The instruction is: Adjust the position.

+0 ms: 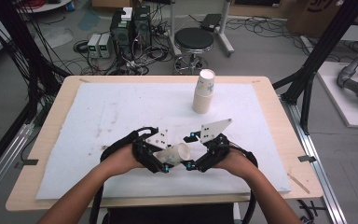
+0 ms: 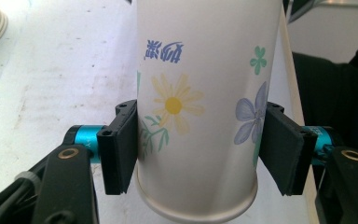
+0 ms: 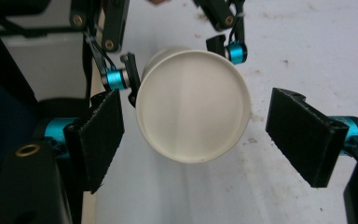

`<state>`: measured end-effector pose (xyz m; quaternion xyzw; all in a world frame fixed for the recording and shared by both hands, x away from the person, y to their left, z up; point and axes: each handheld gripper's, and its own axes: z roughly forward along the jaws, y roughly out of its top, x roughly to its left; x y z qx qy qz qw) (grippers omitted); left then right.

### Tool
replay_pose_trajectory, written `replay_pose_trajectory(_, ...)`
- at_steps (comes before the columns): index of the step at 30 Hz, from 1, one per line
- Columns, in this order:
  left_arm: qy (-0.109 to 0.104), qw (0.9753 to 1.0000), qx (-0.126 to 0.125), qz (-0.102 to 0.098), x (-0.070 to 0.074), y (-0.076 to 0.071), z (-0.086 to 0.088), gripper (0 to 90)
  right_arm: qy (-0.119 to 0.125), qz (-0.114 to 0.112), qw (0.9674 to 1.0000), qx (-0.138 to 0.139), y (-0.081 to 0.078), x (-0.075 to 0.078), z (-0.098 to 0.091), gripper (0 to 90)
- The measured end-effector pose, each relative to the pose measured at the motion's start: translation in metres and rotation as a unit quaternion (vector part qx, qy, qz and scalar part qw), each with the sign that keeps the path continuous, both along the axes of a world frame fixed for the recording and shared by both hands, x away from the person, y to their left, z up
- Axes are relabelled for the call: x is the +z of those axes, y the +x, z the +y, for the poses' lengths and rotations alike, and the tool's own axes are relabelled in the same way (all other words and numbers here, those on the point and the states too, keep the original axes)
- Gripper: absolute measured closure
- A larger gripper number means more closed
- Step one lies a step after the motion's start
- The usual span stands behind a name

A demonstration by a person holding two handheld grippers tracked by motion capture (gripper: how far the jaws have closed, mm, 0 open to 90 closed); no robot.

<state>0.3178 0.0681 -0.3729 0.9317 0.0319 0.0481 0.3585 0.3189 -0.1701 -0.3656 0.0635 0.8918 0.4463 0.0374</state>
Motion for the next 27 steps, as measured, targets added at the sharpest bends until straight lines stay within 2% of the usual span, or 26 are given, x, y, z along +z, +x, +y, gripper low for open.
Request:
replay_pose_trajectory(4,0.017,0.9998,-0.007,-0.002,0.002,0.000,-0.003,34.6,-0.023,-0.007,0.9997,0.011,0.001,0.000,0.007,19.8)
replay_pose_trajectory(9,0.025,0.9996,-0.014,0.004,0.001,0.000,-0.006,34.6,-0.032,-0.003,0.9993,0.018,0.002,-0.001,0.011,20.1)
replay_pose_trajectory(12,0.028,0.9995,-0.015,0.008,0.001,0.000,-0.007,34.6,-0.039,-0.008,0.9987,0.031,0.002,-0.002,0.014,25.5)
replay_pose_trajectory(15,0.036,0.9991,-0.023,0.006,0.001,0.001,-0.007,34.6,-0.046,-0.005,0.9983,0.035,0.002,-0.003,0.015,27.0)
replay_pose_trajectory(22,0.033,0.9990,-0.026,0.014,-0.001,0.000,-0.008,34.6,-0.054,-0.008,0.9969,0.056,0.003,-0.005,0.018,36.0)
replay_pose_trajectory(27,0.031,0.9991,-0.026,0.016,-0.002,0.000,-0.008,34.3,-0.060,-0.004,0.9964,0.060,0.002,-0.006,0.018,37.4)
